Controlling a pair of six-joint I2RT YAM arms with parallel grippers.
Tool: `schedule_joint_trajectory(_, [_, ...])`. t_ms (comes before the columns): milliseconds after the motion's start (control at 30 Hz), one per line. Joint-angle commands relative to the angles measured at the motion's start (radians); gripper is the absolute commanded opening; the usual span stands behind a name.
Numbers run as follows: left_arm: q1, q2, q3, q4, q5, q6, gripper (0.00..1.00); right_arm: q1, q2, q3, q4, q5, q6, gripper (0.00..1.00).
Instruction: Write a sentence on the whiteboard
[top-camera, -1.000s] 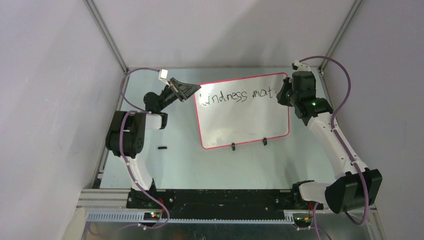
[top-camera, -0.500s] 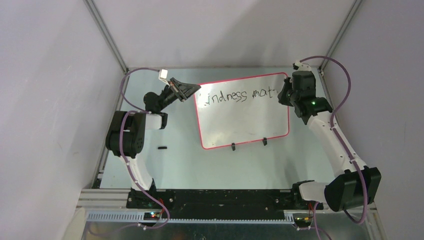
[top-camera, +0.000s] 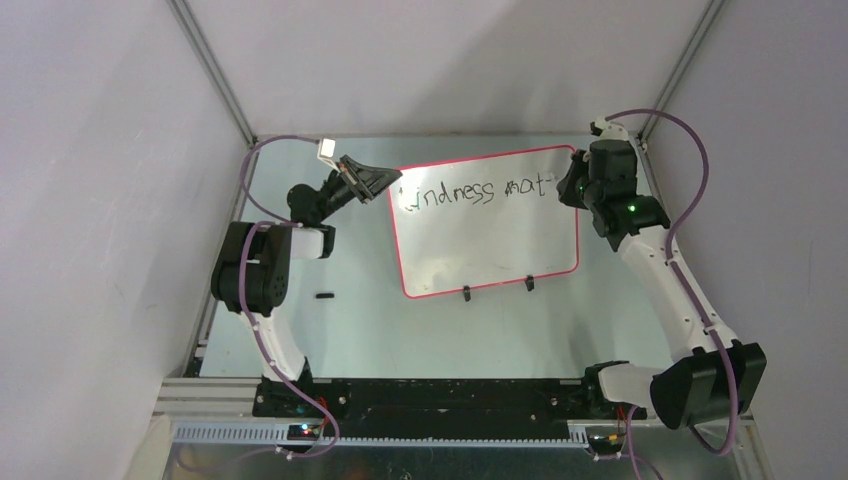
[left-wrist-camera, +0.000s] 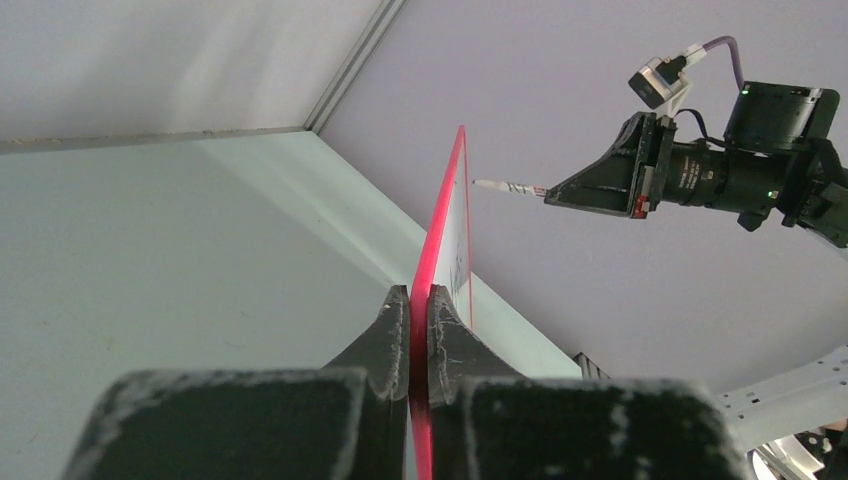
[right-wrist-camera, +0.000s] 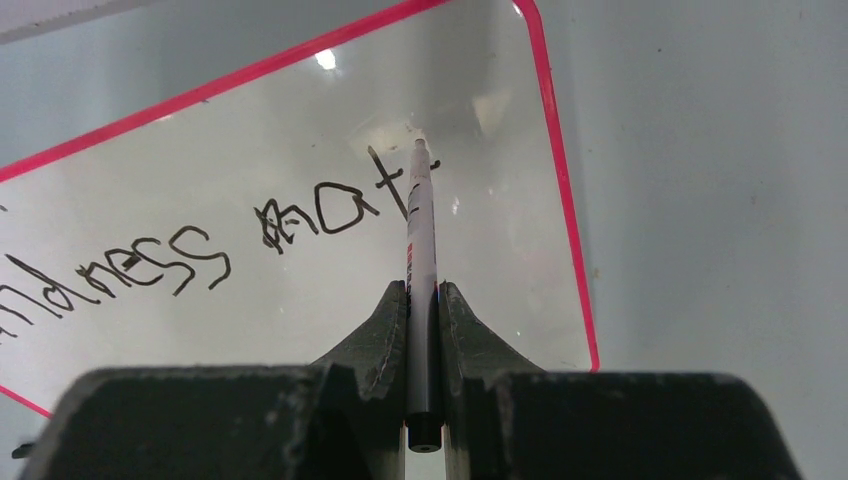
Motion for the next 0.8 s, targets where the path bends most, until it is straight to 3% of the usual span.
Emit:
schedule_joint_trajectory(0, [0.012,-0.015,0.013,0.052,0.026,0.045,0.00,-0.004,0.006,0.070,0.029,-0.007,0.004,0.00])
schedule_joint_trajectory(767, [0.012,-0.015,0.013,0.052,0.027,0.046,0.00,-0.003,0.044,0.092,0.033,-0.009,0.002,0.00])
